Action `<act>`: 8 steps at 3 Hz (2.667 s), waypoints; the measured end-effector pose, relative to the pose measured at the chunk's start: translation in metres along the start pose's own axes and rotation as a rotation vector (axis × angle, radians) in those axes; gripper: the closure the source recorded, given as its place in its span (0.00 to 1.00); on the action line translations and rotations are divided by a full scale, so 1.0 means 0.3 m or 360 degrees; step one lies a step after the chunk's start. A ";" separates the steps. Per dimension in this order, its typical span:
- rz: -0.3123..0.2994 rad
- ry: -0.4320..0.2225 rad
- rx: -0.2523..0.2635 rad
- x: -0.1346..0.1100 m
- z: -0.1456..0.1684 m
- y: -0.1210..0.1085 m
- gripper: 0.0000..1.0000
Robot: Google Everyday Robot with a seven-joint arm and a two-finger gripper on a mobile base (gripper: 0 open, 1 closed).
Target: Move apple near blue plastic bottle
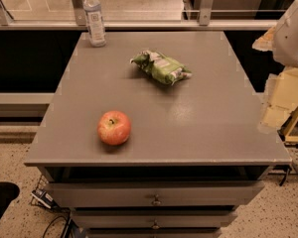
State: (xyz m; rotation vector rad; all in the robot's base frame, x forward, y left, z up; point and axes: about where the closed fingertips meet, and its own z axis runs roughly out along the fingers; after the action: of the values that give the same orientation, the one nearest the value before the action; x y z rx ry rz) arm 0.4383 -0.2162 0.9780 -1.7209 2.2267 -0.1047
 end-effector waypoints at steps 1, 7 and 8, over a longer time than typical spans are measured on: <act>0.0000 -0.0005 0.0000 -0.001 0.001 0.000 0.00; 0.0018 -0.1366 -0.0255 -0.494 0.214 0.110 0.00; -0.0021 -0.1407 -0.0264 -0.576 0.265 0.110 0.00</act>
Offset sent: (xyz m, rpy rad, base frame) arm 0.0220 0.0343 -0.0196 0.4312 -0.0686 0.0999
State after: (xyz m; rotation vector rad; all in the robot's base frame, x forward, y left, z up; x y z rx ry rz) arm 0.4694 -0.0315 0.9306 -1.4382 1.5774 0.7135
